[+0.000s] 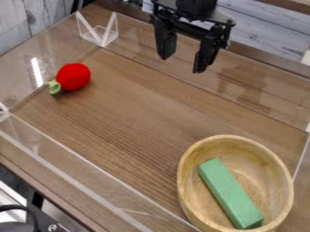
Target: Put the green block in the brown bowl
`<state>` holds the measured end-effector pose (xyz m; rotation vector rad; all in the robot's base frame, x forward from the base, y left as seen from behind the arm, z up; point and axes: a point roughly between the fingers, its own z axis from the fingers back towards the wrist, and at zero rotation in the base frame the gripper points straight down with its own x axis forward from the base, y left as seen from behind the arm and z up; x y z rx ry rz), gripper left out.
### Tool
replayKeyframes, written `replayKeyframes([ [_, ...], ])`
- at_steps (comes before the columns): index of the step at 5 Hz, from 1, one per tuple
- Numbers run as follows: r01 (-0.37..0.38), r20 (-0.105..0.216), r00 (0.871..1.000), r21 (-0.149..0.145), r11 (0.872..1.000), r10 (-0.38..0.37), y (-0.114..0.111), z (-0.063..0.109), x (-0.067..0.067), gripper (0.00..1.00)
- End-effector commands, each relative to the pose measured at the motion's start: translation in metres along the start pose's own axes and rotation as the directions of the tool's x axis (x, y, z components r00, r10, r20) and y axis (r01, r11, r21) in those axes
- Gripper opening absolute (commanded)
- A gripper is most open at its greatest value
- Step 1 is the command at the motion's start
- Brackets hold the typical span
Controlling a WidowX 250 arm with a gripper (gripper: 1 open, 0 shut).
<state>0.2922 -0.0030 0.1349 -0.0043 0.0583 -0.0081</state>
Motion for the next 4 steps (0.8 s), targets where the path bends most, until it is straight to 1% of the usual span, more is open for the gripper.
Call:
replayKeyframes([
  [1, -0.030, 0.020, 0.999, -0.010, 0.999, 0.030, -0.002, -0.005, 0.015, 1.00],
  [2, -0.016, 0.078, 0.997, -0.023, 1.000, 0.018, 0.006, -0.013, 0.039, 1.00],
  [3, -0.024, 0.097, 0.995, -0.042, 0.999, 0.028, 0.017, -0.011, 0.048, 1.00],
  [4, -0.014, 0.117, 0.993, -0.052, 0.999, 0.020, 0.025, -0.022, 0.050, 1.00],
])
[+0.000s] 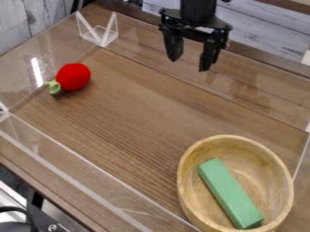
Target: Put the green block in the brown bowl
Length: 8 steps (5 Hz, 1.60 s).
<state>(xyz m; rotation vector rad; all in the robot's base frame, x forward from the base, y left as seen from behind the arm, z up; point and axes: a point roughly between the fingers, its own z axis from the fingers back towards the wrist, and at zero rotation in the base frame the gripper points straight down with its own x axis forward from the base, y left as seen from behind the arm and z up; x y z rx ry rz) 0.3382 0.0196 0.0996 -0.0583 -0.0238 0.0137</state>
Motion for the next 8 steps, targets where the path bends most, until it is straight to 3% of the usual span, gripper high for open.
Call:
replayKeyframes([
  [1, 0.021, 0.052, 0.998, -0.007, 1.000, -0.020, 0.005, 0.000, 0.004, 1.00],
  [3, 0.025, 0.081, 0.996, -0.010, 1.000, -0.024, 0.010, 0.007, 0.025, 1.00],
  [5, -0.037, 0.091, 0.995, -0.014, 0.999, 0.038, 0.006, 0.011, 0.026, 1.00],
  [7, 0.008, 0.098, 0.995, -0.015, 1.000, -0.007, 0.012, 0.023, 0.017, 1.00],
  [8, 0.004, 0.105, 0.994, -0.014, 1.000, -0.003, 0.014, 0.028, 0.021, 1.00],
])
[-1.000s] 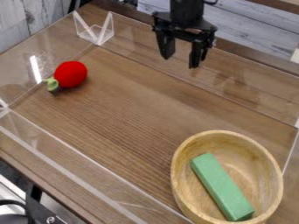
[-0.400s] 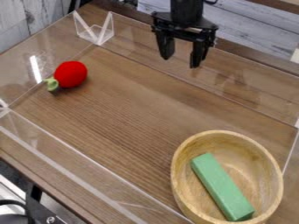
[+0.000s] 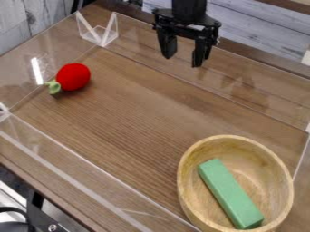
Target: Put the green block in the brown bowl
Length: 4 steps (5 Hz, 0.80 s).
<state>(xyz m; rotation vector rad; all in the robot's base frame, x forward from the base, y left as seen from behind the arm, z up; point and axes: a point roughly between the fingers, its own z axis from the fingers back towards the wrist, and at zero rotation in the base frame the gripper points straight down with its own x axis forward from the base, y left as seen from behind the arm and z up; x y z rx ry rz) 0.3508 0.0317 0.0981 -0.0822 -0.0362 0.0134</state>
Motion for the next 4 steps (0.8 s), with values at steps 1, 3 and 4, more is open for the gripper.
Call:
replayKeyframes([
  [1, 0.021, 0.101, 0.995, 0.016, 1.000, -0.023, -0.002, 0.030, 0.011, 1.00],
  [3, 0.067, 0.093, 0.993, 0.006, 0.998, -0.067, -0.001, 0.036, -0.011, 1.00],
  [4, 0.081, 0.103, 0.991, 0.009, 0.997, -0.082, -0.002, 0.043, -0.015, 1.00],
])
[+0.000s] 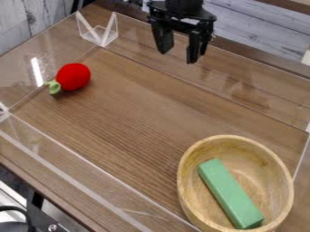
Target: Put the green block in the brown bowl
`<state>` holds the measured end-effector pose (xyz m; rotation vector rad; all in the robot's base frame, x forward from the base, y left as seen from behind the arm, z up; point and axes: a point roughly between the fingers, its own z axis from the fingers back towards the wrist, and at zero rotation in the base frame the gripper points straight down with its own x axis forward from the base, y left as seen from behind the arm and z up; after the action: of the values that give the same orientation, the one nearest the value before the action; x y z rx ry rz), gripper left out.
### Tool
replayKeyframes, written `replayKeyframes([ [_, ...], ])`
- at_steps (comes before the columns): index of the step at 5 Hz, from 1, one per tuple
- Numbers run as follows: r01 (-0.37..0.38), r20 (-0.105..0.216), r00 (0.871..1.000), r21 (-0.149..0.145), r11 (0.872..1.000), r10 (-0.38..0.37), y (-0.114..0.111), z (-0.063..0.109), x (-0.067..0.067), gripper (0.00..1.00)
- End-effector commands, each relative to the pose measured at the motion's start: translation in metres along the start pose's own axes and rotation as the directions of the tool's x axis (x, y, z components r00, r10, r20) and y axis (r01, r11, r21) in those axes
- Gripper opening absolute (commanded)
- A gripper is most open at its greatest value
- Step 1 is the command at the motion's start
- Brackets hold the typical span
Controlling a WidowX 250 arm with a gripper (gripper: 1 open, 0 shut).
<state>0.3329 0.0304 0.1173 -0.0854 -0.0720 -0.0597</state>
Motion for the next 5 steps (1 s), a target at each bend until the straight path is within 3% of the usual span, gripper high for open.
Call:
replayKeyframes([
  [1, 0.018, 0.068, 0.997, 0.019, 1.000, -0.020, -0.001, 0.023, 0.000, 1.00],
  [4, 0.002, 0.057, 0.998, 0.038, 0.999, -0.004, -0.004, 0.002, 0.018, 1.00],
  [5, 0.007, 0.064, 0.998, 0.041, 0.999, -0.010, -0.004, 0.001, 0.014, 1.00],
])
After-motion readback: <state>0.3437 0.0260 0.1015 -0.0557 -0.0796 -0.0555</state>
